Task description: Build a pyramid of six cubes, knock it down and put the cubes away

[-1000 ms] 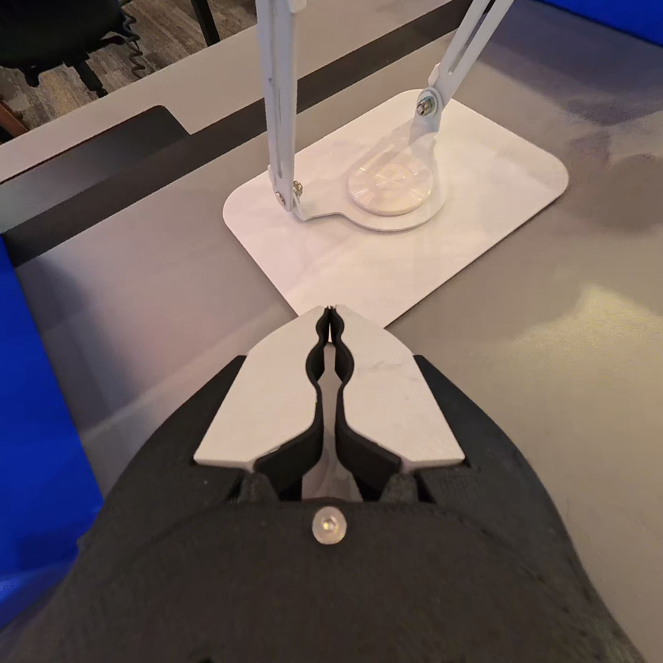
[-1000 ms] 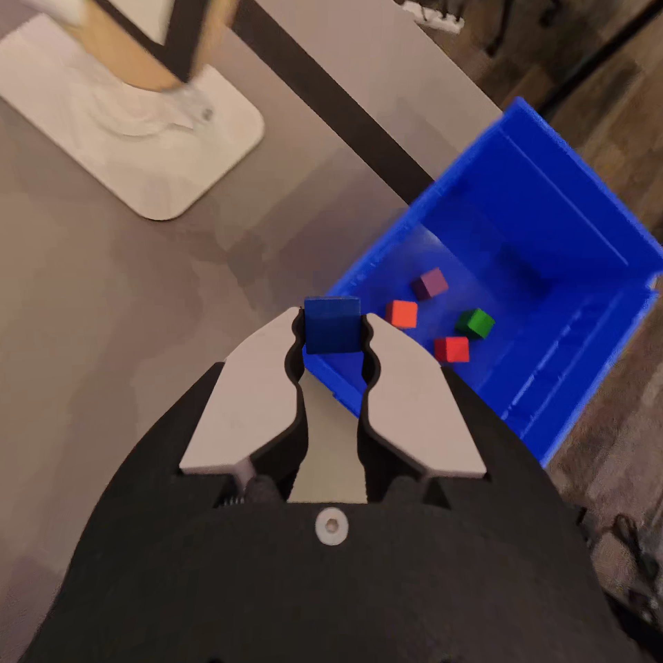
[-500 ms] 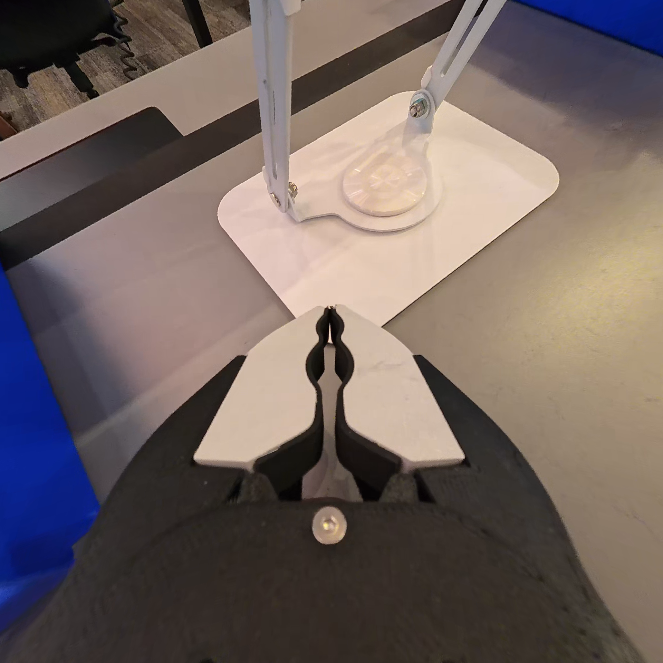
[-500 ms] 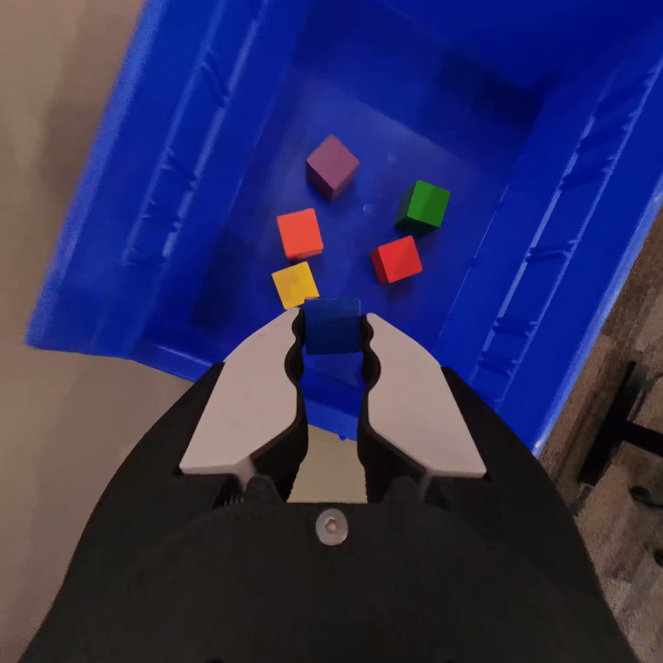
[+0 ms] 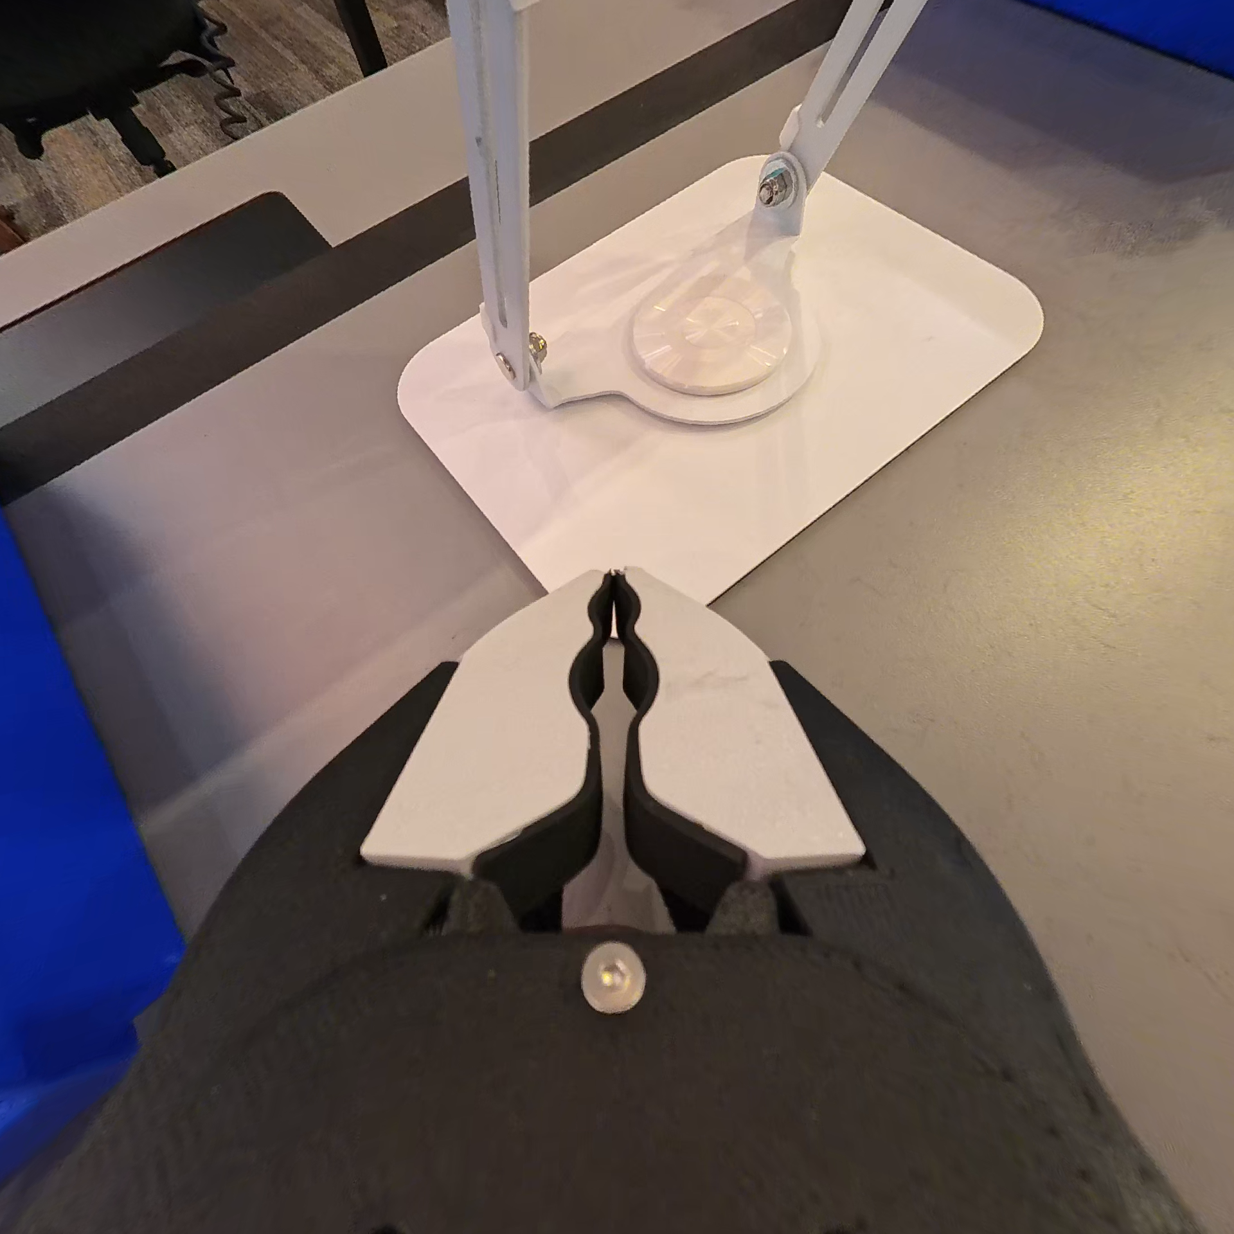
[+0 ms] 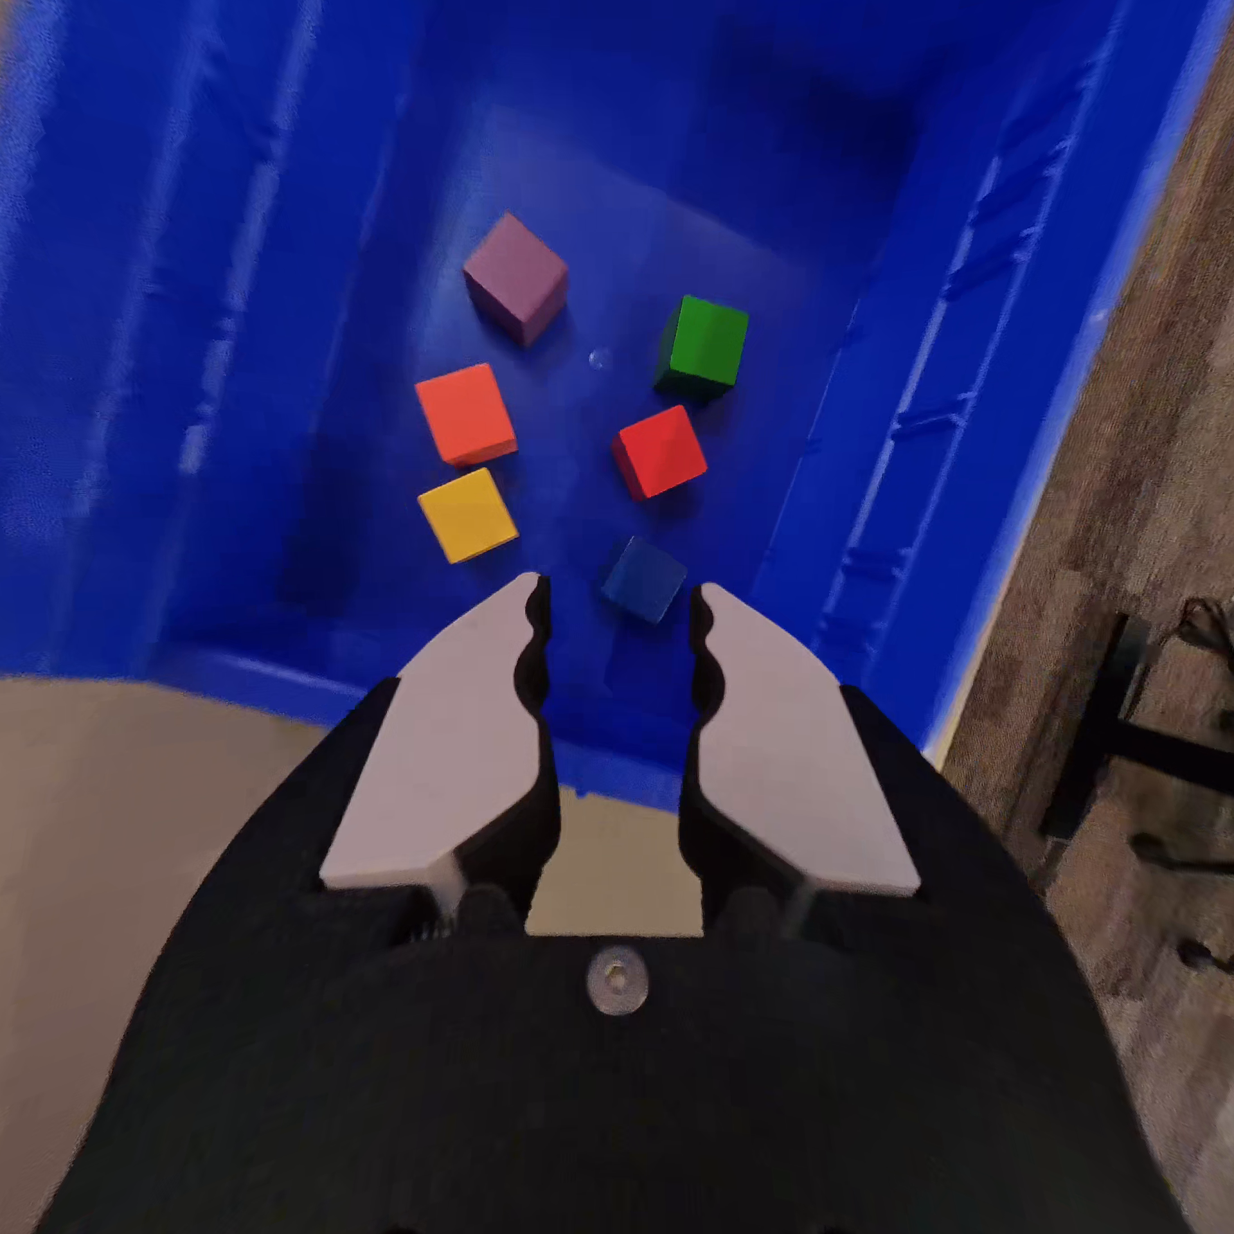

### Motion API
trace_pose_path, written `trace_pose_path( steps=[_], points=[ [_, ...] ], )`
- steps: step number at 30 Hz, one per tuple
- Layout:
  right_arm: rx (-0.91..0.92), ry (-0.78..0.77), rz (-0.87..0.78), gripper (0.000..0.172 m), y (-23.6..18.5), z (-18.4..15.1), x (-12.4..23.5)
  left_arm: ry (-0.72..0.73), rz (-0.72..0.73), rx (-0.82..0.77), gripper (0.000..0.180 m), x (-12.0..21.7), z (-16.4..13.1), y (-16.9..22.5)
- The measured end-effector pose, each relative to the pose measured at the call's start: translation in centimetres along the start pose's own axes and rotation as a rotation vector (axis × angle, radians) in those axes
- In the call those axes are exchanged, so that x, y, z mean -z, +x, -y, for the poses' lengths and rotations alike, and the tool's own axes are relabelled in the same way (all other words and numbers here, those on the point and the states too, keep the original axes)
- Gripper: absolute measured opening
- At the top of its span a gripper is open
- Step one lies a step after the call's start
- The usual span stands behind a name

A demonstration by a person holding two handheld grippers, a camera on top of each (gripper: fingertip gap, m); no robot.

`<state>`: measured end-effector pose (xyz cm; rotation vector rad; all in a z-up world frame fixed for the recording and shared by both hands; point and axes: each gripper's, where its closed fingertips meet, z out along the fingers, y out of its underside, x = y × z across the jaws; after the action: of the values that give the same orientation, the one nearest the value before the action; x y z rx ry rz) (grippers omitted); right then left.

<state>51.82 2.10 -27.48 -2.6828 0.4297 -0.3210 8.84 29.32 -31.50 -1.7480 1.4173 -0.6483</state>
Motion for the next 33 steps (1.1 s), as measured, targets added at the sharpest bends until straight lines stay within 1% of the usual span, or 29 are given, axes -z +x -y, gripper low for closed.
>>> trace_pose_path(
  steps=[5,10,18,21,24,26,27,28,29,30,32,33],
  points=[
    [0.036,0.123,-0.007,0.035,-0.9,-0.9,5.4,-0.006,0.001,-0.010,0.000,-0.1,-0.1,0.1],
    [0.000,0.201,-0.013,0.038,-1.0,-4.1,8.3,-0.003,0.000,-0.014,0.000,0.1,-0.1,0.3],
    [-0.022,0.237,-0.010,0.047,-2.9,-9.9,9.1,-0.004,0.036,-0.043,0.000,1.0,-0.6,0.7],
    [-0.036,0.286,-0.005,0.048,-3.7,-11.4,9.0,-0.003,0.048,-0.057,0.000,1.7,-1.1,0.8],
    [-0.044,0.378,-0.014,0.051,-4.6,-12.1,8.6,0.001,0.071,-0.081,0.000,2.8,-1.8,0.7],
    [-0.025,0.450,-0.013,0.051,-5.2,-12.5,7.5,0.006,0.090,-0.094,0.002,3.5,-2.2,0.5],
    [-0.042,0.498,0.013,0.051,-5.6,-12.6,6.9,0.006,0.103,-0.098,0.005,3.8,-2.4,0.3],
    [-0.072,0.554,0.097,0.049,-6.5,-12.7,6.1,0.007,0.127,-0.104,0.009,4.1,-2.6,0.0],
    [-0.101,0.577,0.197,0.045,-7.5,-12.9,5.6,0.009,0.151,-0.112,0.012,4.4,-2.8,-0.4],
    [-0.121,0.571,0.219,0.053,-7.5,-13.0,5.6,0.005,0.171,-0.122,0.015,4.7,-3.0,-0.7],
    [-0.117,0.680,0.177,0.043,-6.9,-12.3,7.3,-0.014,0.199,-0.150,0.016,4.8,-3.4,-1.0],
    [-0.114,0.695,0.181,0.043,-7.1,-12.3,7.5,-0.021,0.203,-0.165,0.017,4.8,-3.6,-1.0]
  ],
)
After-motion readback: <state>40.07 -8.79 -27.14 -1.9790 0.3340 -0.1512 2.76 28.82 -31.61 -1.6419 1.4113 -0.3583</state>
